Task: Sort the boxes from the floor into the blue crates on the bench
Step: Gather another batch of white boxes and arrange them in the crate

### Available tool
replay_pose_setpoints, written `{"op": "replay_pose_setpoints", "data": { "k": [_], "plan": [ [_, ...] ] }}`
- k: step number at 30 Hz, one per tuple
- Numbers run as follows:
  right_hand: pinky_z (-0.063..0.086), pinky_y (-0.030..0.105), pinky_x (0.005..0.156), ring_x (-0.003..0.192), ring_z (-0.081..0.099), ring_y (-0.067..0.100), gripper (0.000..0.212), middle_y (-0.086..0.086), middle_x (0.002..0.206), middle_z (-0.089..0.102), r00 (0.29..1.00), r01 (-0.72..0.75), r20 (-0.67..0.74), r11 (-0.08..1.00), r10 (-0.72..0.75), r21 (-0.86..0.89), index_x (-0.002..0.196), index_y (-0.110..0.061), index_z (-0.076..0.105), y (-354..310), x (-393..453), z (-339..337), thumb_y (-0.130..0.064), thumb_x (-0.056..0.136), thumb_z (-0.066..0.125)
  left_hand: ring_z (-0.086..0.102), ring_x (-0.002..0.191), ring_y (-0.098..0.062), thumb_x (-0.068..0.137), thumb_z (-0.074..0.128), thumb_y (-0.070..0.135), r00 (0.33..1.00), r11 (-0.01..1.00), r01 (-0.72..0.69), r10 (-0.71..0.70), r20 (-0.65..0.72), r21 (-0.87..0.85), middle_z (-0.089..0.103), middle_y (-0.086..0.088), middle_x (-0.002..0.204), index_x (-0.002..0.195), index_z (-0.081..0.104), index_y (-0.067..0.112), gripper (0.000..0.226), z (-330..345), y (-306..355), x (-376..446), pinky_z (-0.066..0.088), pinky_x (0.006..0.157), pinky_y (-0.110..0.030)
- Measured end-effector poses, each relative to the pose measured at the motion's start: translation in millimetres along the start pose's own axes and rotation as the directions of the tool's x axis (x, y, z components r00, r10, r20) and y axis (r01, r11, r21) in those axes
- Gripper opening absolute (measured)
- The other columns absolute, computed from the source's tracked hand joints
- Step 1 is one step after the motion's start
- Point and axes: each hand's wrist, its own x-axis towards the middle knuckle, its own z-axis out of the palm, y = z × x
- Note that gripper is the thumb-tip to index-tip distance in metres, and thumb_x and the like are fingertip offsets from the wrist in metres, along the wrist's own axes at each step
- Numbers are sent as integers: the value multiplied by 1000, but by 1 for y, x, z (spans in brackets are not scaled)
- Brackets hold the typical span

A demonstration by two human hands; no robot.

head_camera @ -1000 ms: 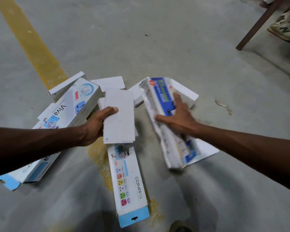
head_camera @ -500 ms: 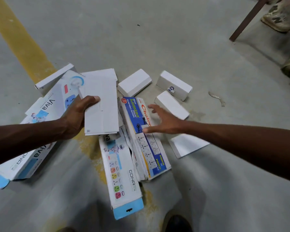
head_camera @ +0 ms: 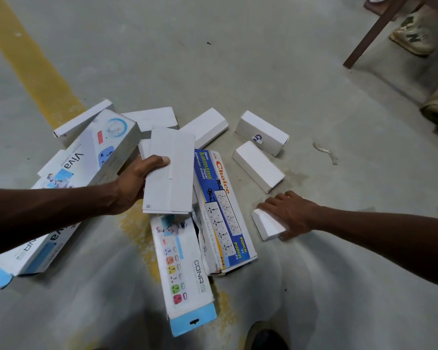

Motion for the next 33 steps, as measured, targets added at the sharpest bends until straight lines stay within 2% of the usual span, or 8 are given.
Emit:
{"op": "replay_pose_setpoints", "data": {
  "k": [4,7,12,16,20,23,28,33],
  "plan": [
    [40,31,105,131,51,25,112,7,148,48,981,2,-175,899,83,438,159,-22,25,5,5,-37,-75,67,60,76,96,-28,42,87,70,1000,1000,5,-5,13,-4,76,-10,117,131,60,19,106,-4,0,0,61,74,-35],
    [40,36,110,135,47,27,112,8,151,46,847,-54,-409,819,341,571,160,-21,26,16,18,-70,-76,68,60,76,92,-27,53,81,62,1000,1000,22,-22,19,-10,76,-10,115,128,60,19,89,-8,-2,-1,61,69,-32],
    [41,50,112,141,42,33,115,8,156,41,679,-323,-275,614,680,721,156,-18,28,45,54,-96,-70,67,80,74,100,-33,61,70,63,1000,1000,28,-28,3,3,76,-11,114,122,62,23,73,-12,-8,-1,58,84,-43],
    [43,51,109,140,42,36,132,12,154,42,738,-419,-127,598,663,683,155,-16,28,44,72,-101,-80,53,82,74,101,-34,50,80,71,999,999,37,-37,8,31,76,-9,111,122,59,24,89,-12,-8,-1,58,90,-49],
    [41,60,110,144,36,36,168,11,159,33,792,-424,-60,619,607,661,157,-30,10,41,89,-87,-98,16,71,71,107,-38,61,71,65,999,999,42,-42,-11,3,74,-13,116,121,61,23,73,-15,-11,1,52,102,-58],
    [45,61,104,136,43,43,162,13,157,29,808,-426,-72,664,585,615,156,-43,-10,30,81,-73,-83,30,85,70,109,-39,63,70,64,998,998,58,-58,-15,-4,74,-14,117,123,60,22,74,-18,-15,4,49,105,-61],
    [49,47,88,111,58,45,135,16,140,43,794,-415,-131,686,594,597,155,-47,-11,31,79,-64,-37,63,87,71,108,-38,63,70,64,999,999,52,-52,-15,-10,75,-13,114,121,61,23,72,-20,-20,9,49,105,-61],
    [52,48,89,108,58,44,131,15,134,45,789,-405,-126,665,601,628,154,-52,-9,29,77,-68,-31,63,83,70,110,-38,64,73,64,998,998,58,-58,-10,-15,73,-14,118,129,59,19,80,-17,-22,11,49,104,-62]
  ]
}}
